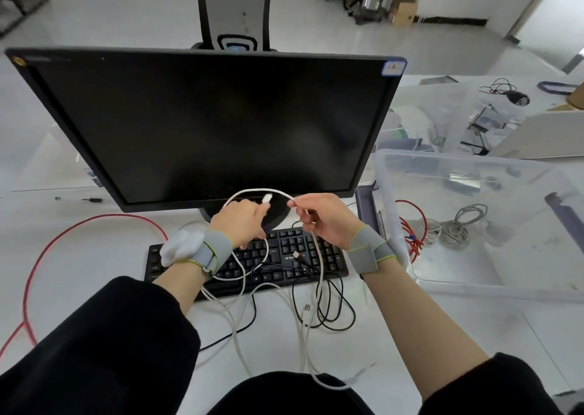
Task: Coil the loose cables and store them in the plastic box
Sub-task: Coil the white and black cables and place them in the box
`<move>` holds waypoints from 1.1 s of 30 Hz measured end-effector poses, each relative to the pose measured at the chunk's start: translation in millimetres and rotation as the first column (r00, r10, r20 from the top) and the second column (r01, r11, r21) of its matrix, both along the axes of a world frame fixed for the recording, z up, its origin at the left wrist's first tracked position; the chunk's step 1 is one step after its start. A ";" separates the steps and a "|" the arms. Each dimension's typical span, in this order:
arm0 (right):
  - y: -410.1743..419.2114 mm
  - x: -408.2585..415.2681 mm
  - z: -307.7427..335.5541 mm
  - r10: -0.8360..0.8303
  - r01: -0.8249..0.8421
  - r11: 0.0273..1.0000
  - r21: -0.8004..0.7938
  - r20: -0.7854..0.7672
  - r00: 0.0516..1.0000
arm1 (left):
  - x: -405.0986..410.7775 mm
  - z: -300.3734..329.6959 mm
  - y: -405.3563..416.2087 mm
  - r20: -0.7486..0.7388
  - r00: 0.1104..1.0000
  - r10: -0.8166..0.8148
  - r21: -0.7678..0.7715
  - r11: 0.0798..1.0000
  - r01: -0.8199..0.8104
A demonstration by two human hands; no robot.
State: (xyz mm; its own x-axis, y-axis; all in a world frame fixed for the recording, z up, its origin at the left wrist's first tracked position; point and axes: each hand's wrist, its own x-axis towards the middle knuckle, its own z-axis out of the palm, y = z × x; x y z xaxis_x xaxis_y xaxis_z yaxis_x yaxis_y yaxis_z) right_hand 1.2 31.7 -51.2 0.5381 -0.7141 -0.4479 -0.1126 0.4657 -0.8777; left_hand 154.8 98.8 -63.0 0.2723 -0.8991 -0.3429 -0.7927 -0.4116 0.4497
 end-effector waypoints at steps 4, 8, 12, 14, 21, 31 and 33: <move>13.5 5.2 9.8 0.174 -0.173 0.985 -0.025 0.043 0.984 | -1.7 2.2 -1.9 -0.649 0.728 0.220 -0.095 0.927 -0.364; 23.2 9.8 3.9 0.149 -0.185 0.969 -0.163 -0.210 0.966 | 1.5 16.7 1.6 -0.977 0.127 0.169 0.085 0.865 -0.495; 27.9 8.4 -7.5 0.133 -0.235 0.935 -0.265 -0.354 0.926 | 3.9 25.6 9.0 -0.992 -0.025 0.127 0.125 0.892 -0.434; 31.8 8.8 -11.1 0.238 -0.290 0.938 -0.193 -0.253 0.938 | 4.0 25.7 4.9 -0.991 0.080 0.110 0.055 0.858 -0.511; 24.3 3.2 -21.8 0.317 -0.340 0.938 -0.061 -0.238 0.918 | 25.8 45.5 -1.3 -0.963 -0.268 -0.008 0.145 0.824 -0.548; -12.1 -6.1 -19.4 0.088 -0.232 0.945 -0.228 -0.506 0.858 | 17.1 68.9 0.3 -0.832 0.554 0.028 0.005 0.999 -0.043; -22.9 -8.4 -5.3 0.059 -0.079 0.995 -0.056 -0.293 0.954 | 4.9 51.1 2.9 -0.468 0.875 -0.123 0.066 0.983 0.173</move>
